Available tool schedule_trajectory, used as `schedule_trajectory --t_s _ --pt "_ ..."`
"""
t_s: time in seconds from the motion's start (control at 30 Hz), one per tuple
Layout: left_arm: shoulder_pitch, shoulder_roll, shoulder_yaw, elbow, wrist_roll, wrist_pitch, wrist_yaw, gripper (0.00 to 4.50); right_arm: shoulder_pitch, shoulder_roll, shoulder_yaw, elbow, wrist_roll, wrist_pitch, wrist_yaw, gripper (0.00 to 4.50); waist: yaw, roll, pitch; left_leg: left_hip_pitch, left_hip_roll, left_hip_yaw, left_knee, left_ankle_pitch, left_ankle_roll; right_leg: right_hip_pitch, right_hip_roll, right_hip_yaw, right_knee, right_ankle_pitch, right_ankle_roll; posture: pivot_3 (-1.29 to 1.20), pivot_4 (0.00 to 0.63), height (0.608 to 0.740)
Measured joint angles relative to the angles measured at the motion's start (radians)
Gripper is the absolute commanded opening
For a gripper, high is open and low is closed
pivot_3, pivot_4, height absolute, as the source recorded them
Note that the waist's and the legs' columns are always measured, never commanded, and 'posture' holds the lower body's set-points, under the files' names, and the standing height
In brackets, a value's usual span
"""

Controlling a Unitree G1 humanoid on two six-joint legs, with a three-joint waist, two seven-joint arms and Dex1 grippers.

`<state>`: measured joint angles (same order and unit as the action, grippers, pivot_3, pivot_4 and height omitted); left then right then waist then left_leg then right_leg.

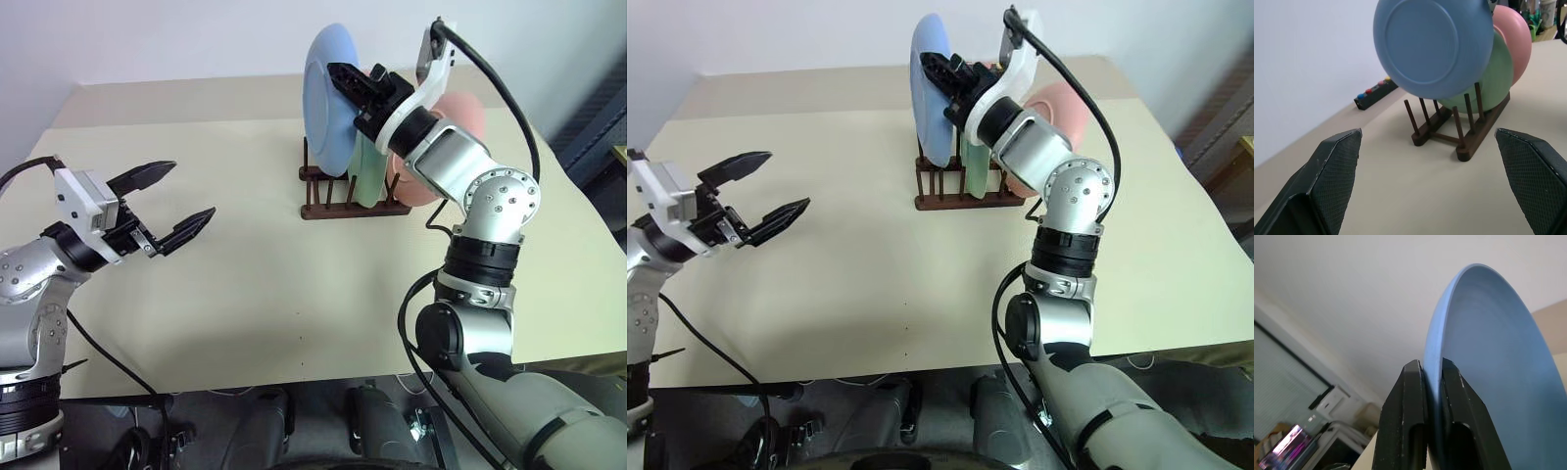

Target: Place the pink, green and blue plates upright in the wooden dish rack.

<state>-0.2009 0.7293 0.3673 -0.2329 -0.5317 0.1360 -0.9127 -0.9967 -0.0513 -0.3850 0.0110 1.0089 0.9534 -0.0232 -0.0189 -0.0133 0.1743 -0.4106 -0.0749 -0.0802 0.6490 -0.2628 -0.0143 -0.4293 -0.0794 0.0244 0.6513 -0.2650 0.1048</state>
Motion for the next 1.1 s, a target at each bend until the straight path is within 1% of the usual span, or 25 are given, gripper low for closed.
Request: schedule_trajectory --t_s 0.13,0.57,0.77,1.1 --pt "-0.011 0.000 -0.003 0.015 0.002 -0.012 0.000 4.47 0.021 0.010 0.001 -0.008 0.018 -0.004 -0.026 0.00 -0.002 0.000 0.000 0.000 0.000 0.000 0.000 0.000 0.000 0.000 0.000 0.000 0.000 0.000 0.000 0.00 0.150 0.740" --pt "-0.015 -0.005 -0.030 0.027 0.013 -0.017 0.007 4.47 0.019 0.034 0.002 -0.010 0.102 -0.029 -0.086 0.00 -0.003 0.000 0.000 0.000 0.000 0.000 0.000 0.000 0.000 0.000 0.000 0.000 0.000 0.000 0.000 0.00 0.150 0.740" --pt "-0.021 -0.007 -0.033 0.027 0.012 -0.017 0.011 4.47 -0.038 0.034 -0.003 -0.007 0.154 -0.045 -0.124 0.00 -0.003 0.000 0.000 0.000 0.000 0.000 0.000 0.000 0.000 0.000 0.000 0.000 0.000 0.000 0.000 0.00 0.150 0.740" --pt "-0.034 -0.009 -0.037 0.023 0.012 -0.015 0.013 4.47 0.002 0.032 0.027 -0.005 0.147 -0.050 -0.133 0.00 -0.003 0.000 0.000 0.000 0.000 0.000 0.000 -0.001 0.002 0.000 0.000 0.000 0.000 0.000 0.000 0.00 0.150 0.740"
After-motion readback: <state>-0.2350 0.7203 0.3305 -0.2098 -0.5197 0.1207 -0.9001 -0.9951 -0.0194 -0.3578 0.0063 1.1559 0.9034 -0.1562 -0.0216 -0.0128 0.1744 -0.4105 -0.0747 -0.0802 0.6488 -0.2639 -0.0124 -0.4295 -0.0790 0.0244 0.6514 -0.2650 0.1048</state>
